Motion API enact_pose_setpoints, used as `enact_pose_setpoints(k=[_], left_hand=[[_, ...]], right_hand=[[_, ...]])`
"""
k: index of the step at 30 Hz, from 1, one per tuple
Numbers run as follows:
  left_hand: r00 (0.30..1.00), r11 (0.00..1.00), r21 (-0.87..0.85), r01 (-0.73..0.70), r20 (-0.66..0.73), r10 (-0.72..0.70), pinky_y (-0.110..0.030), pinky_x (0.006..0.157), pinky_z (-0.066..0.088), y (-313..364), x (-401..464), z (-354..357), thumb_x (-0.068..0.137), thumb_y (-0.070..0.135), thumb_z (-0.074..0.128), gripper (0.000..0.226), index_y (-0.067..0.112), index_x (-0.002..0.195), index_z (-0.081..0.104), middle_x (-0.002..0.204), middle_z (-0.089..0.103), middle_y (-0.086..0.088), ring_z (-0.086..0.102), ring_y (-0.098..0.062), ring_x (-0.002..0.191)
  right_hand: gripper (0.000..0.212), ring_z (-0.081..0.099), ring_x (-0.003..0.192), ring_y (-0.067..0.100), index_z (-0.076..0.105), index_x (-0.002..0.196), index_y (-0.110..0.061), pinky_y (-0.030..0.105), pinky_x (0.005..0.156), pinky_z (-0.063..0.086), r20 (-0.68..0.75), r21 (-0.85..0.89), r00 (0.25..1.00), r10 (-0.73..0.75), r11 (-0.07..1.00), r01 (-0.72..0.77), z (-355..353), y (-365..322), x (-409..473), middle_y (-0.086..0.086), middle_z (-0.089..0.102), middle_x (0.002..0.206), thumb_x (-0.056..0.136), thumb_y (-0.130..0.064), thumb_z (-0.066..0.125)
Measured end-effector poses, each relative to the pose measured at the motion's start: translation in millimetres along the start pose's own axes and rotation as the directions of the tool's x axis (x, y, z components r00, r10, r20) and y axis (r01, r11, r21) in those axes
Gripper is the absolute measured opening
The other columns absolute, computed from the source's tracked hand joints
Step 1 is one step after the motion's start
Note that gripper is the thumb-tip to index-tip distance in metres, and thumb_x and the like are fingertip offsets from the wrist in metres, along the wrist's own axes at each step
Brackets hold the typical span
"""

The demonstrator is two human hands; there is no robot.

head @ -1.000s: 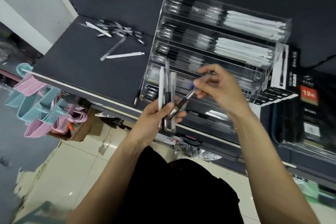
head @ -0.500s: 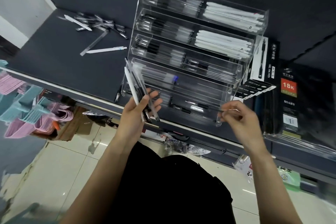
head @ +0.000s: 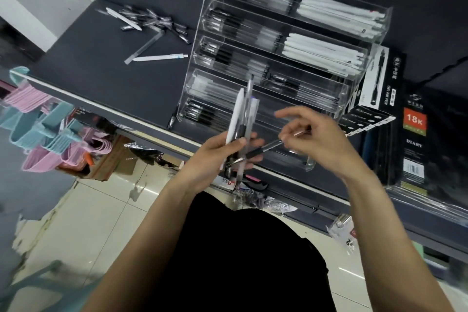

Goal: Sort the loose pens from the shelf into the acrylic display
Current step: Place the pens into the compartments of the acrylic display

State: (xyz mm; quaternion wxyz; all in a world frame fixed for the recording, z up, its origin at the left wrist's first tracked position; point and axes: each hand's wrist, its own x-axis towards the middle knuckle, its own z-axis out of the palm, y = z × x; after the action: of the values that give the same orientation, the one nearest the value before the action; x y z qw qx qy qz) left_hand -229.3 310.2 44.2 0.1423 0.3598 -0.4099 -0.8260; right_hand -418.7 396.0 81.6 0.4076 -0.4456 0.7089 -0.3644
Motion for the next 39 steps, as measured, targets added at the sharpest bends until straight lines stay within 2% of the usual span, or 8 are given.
enact_pose_setpoints(k=[8,16,23,25,29,34,37,39], left_hand=[[0.978,0.996,-0.019,0.087,0.19,-0.082,-0.028,0.07,0.059,-1,-13,1,0.086,0.018,0.051,0.03,0.009,0.113,0.062,0.106,0.072,-0.008,0.07,-0.017,0.078],[0.975,0.995,-0.075,0.066,0.218,-0.048,-0.038,0.079,0.057,-6,-20,-1,0.09,0.016,0.049,0.031,0.008,0.117,0.061,0.112,0.07,-0.012,0.071,-0.025,0.087],[0.991,0.898,-0.42,-0.13,-0.018,0.135,-0.031,0.077,0.058,-7,-12,-4,0.09,0.018,0.043,0.034,0.011,0.12,0.059,0.115,0.069,-0.006,0.068,-0.024,0.1],[0.988,0.891,-0.429,-0.15,-0.041,0.147,-0.035,0.078,0.058,-5,-12,-5,0.09,0.019,0.044,0.034,0.012,0.119,0.06,0.115,0.07,-0.004,0.067,-0.021,0.104],[0.991,0.957,-0.262,-0.128,-0.006,0.131,-0.029,0.08,0.056,-2,-15,-5,0.096,0.015,0.04,0.03,0.012,0.118,0.06,0.112,0.071,-0.006,0.068,-0.017,0.103],[0.992,0.994,0.028,-0.103,0.069,0.101,-0.028,0.081,0.055,-4,-14,4,0.099,0.01,0.04,0.028,0.012,0.118,0.061,0.112,0.07,-0.007,0.068,-0.025,0.1],[0.992,0.993,0.06,-0.098,0.091,0.092,-0.03,0.079,0.056,-9,-11,14,0.1,0.012,0.04,0.027,0.009,0.118,0.06,0.106,0.072,-0.004,0.069,-0.02,0.089],[0.994,0.994,0.047,-0.097,0.055,0.095,-0.028,0.072,0.053,-11,-9,14,0.099,0.015,0.042,0.024,0.009,0.115,0.059,0.094,0.07,0.002,0.063,-0.011,0.075]], right_hand=[[0.065,0.061,0.063,0.007,0.044,0.132,-0.021,0.018,0.056,0.049,0.007,0.212,0.998,0.064,0.975,-0.064,10,-16,19,0.002,0.061,0.079,0.076,-0.011,0.075],[0.03,0.057,0.061,0.004,0.061,0.105,-0.016,0.017,0.054,0.047,0.027,0.131,0.999,0.02,0.991,-0.024,15,-18,17,-0.002,0.059,0.08,0.078,-0.012,0.074],[0.012,0.059,0.064,0.007,0.054,0.095,-0.009,0.016,0.058,0.049,-0.115,0.588,0.99,0.086,0.809,-0.002,14,-5,5,0.003,0.062,0.082,0.089,0.001,0.055],[0.013,0.058,0.065,0.007,0.055,0.096,-0.01,0.017,0.06,0.049,-0.156,0.616,0.982,0.102,0.787,0.016,19,0,1,0.005,0.063,0.085,0.089,0.001,0.055],[0.022,0.058,0.067,0.008,0.059,0.107,-0.019,0.02,0.06,0.049,-0.193,0.398,0.981,0.024,0.916,0.056,22,1,0,0.006,0.063,0.084,0.089,-0.006,0.06],[0.02,0.059,0.059,0.006,0.06,0.1,-0.024,0.022,0.058,0.051,-0.126,0.072,0.989,-0.075,0.994,0.085,20,-12,8,0.0,0.065,0.082,0.085,-0.013,0.067],[0.021,0.06,0.054,0.009,0.06,0.1,-0.022,0.025,0.059,0.053,-0.122,-0.118,0.988,-0.099,0.989,0.084,22,-24,18,0.001,0.067,0.078,0.083,-0.02,0.071],[0.025,0.061,0.055,0.01,0.061,0.105,-0.019,0.024,0.061,0.053,-0.095,-0.105,0.993,-0.068,0.993,0.058,22,-29,23,-0.002,0.067,0.079,0.082,-0.02,0.071]])
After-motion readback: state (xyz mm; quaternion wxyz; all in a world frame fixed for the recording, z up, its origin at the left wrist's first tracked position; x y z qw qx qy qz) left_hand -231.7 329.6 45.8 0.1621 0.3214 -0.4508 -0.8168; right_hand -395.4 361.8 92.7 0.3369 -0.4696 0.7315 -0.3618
